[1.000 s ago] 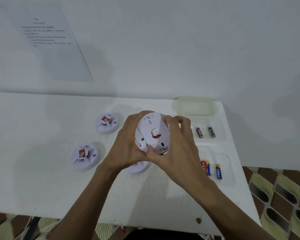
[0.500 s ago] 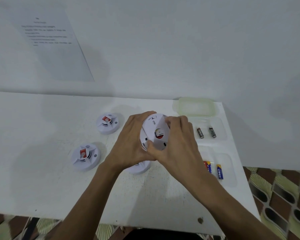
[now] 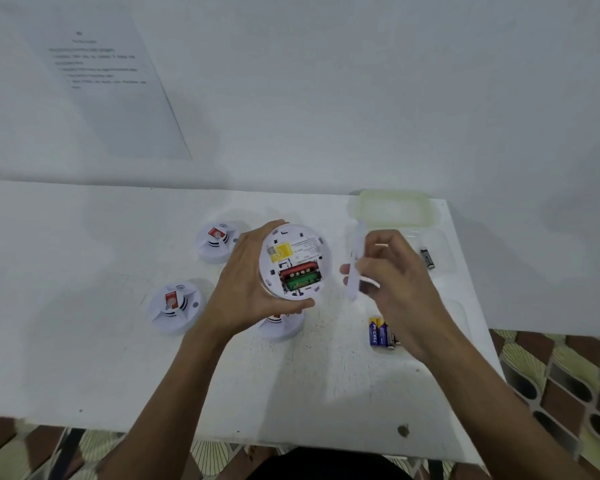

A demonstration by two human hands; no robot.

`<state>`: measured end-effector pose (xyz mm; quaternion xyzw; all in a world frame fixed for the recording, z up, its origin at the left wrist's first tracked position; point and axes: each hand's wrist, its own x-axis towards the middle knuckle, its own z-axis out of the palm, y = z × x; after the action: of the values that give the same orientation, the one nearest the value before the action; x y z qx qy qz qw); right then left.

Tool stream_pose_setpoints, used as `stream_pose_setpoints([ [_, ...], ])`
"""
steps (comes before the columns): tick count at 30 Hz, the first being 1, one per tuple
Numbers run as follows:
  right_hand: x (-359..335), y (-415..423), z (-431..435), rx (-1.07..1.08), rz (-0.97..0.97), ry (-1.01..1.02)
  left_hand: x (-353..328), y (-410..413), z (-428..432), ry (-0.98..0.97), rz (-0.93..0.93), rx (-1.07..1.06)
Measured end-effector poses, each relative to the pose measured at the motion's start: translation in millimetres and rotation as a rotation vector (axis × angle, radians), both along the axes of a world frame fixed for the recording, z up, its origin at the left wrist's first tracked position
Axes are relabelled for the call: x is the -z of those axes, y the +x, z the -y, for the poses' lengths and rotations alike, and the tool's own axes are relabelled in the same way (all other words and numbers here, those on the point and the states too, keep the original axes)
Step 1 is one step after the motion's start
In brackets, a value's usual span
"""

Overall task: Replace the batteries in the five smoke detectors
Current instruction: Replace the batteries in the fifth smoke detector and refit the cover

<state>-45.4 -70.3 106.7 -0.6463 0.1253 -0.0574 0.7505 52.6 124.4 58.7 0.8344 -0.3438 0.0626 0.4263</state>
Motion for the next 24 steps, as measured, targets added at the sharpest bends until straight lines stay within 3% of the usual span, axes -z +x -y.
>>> stream_pose_setpoints([
  [3, 13.5, -6.7, 7.1, 0.005, -0.087, 0.446, 5.8, 1.2, -7.2, -0.009, -0.042, -0.003],
  [6, 28.0, -13.7, 3.0, 0.078, -0.196, 0.458, 4.3, -0.8, -10.7, -0.031, -0.053, -0.005],
  [8, 42.7, -17.9, -3.2, 0.128, -0.283, 0.247, 4.5, -2.0, -13.9, -0.026, -0.052, -0.020],
  [11, 71.0, -23.6, -12.6, 0.118, -0.322, -0.386, 5.1, -4.0, -17.9, 0.002, -0.054, -0.038],
  [13, 86.2, -23.8, -20.5, 0.066, -0.295, -0.670, 5.5, -5.5, -19.4, 0.004, -0.059, -0.042],
  [17, 105.3, -19.0, -36.9, 0.073, -0.233, -0.859, 6.0, -8.5, -21.4, -0.001, -0.053, -0.030],
  [21, 122.8, -17.5, -43.5, 0.013, -0.303, -0.979, 3.0, -12.3, -21.4, -0.018, -0.042, -0.003],
  [24, 129.6, -18.6, -48.0, -0.083, -0.177, -1.184, 4.2, -14.5, -23.6, 0.001, -0.065, -0.018],
])
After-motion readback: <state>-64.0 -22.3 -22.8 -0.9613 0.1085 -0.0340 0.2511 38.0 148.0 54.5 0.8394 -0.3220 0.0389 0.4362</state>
